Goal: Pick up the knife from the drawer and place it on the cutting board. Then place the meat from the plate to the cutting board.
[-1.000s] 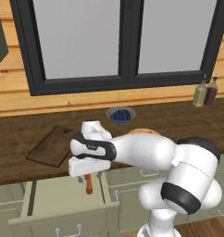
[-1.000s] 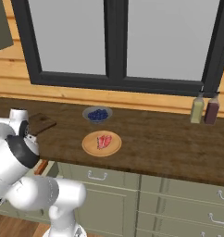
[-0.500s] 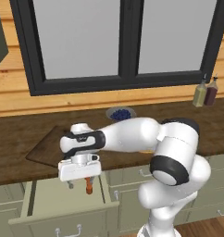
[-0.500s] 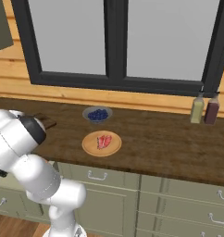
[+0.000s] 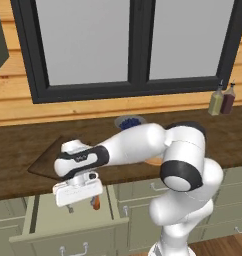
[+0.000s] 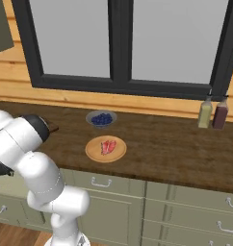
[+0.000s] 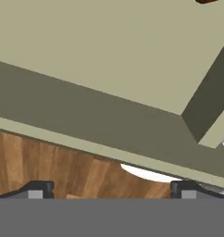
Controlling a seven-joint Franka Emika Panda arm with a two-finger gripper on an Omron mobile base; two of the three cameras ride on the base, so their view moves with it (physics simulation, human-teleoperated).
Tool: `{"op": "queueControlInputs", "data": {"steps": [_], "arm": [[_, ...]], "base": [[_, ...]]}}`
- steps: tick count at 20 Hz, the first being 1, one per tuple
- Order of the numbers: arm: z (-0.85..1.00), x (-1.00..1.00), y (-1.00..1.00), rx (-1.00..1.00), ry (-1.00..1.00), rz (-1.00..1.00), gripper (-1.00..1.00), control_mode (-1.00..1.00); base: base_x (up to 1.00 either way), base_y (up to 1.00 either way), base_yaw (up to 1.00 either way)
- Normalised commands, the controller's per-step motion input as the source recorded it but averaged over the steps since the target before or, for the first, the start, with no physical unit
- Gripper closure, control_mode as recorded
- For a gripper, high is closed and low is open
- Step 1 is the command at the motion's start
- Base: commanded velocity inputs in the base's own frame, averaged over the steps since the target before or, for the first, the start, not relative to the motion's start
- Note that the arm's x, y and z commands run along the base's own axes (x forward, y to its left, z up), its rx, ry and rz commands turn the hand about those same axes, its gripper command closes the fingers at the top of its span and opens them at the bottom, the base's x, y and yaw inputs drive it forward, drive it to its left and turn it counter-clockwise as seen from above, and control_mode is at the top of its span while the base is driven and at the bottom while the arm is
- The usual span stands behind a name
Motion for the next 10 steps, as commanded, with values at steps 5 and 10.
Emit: {"op": "queueControlInputs", "data": {"steps": [5,10], "arm": [[-0.36,0.0,0.0,0.0,-0.11,-0.04,-1.0,-1.0],[-0.47,0.0,0.0,0.0,-0.07,-0.05,-1.0,-1.0]], "base": [[0.0,0.0,0.0],[0.0,0.0,0.0]]}}
